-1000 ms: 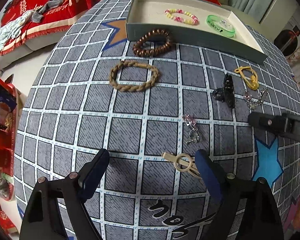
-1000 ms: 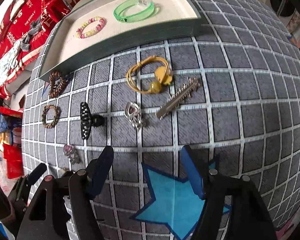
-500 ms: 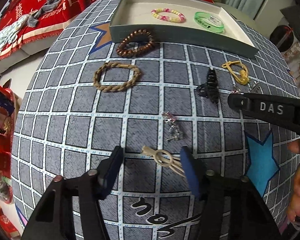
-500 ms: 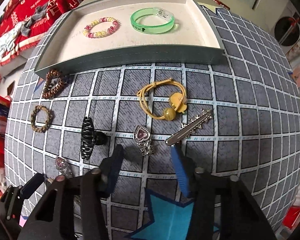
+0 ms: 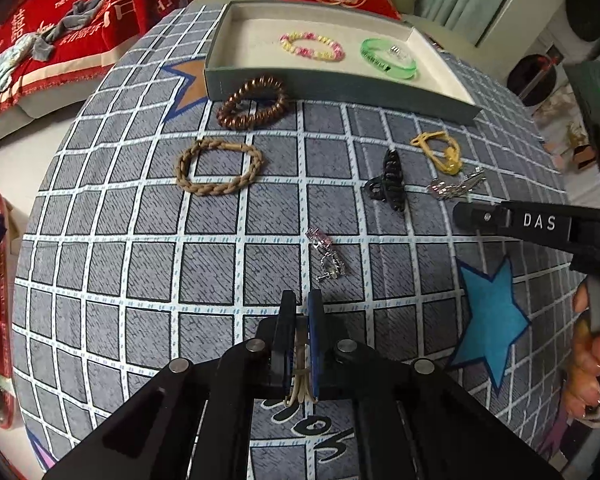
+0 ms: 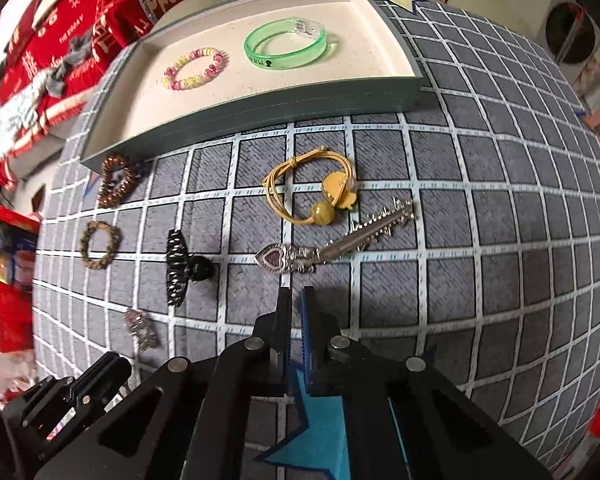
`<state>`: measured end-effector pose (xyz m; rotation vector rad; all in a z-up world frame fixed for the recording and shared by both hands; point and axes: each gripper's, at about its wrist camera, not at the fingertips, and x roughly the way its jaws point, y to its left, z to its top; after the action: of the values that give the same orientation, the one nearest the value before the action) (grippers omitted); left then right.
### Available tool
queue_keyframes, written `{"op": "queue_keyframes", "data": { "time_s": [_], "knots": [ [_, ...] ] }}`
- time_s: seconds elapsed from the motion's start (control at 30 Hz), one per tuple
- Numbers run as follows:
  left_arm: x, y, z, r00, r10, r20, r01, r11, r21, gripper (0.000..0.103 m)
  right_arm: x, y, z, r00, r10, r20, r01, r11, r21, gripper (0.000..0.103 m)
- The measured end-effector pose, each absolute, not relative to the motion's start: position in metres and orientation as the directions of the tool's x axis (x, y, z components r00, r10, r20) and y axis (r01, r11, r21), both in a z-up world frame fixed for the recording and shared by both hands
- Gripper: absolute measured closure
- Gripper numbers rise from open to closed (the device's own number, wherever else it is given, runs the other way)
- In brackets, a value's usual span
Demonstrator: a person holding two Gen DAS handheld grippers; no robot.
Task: Organize jewelry
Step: 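Grasp the beige hair tie with the left tool while the right tool reaches the silver heart pendant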
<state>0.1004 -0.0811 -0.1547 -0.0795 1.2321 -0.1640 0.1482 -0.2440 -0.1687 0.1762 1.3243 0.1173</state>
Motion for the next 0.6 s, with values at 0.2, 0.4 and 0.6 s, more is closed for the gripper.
{"op": "queue_keyframes", "data": {
  "time_s": [0.2,0.4,0.6],
  "knots": [
    [0.105,-0.067,-0.143,0.332,-0.197,-0.923,0.097,0.98,-0.174,0.082,0.135,-0.261,-0.159,0.252,0.248,-0.935,0.052,0.962,0.269,0.098],
    [0.098,-0.058,-0.14,0.342,-0.204,-0.917,0.082,0.979,-0.187,0.082,0.134,-0.255,-0.164,0.243,0.273,-0.931,0.048,0.955,0.293,0.098],
    [0.083,-0.033,-0.133,0.347,-0.207,-0.915,0.071,0.978,-0.194,0.082,0.142,-0.243,-0.171,0.231,0.238,-0.943,0.027,0.968,0.251,0.096]
  ]
}}
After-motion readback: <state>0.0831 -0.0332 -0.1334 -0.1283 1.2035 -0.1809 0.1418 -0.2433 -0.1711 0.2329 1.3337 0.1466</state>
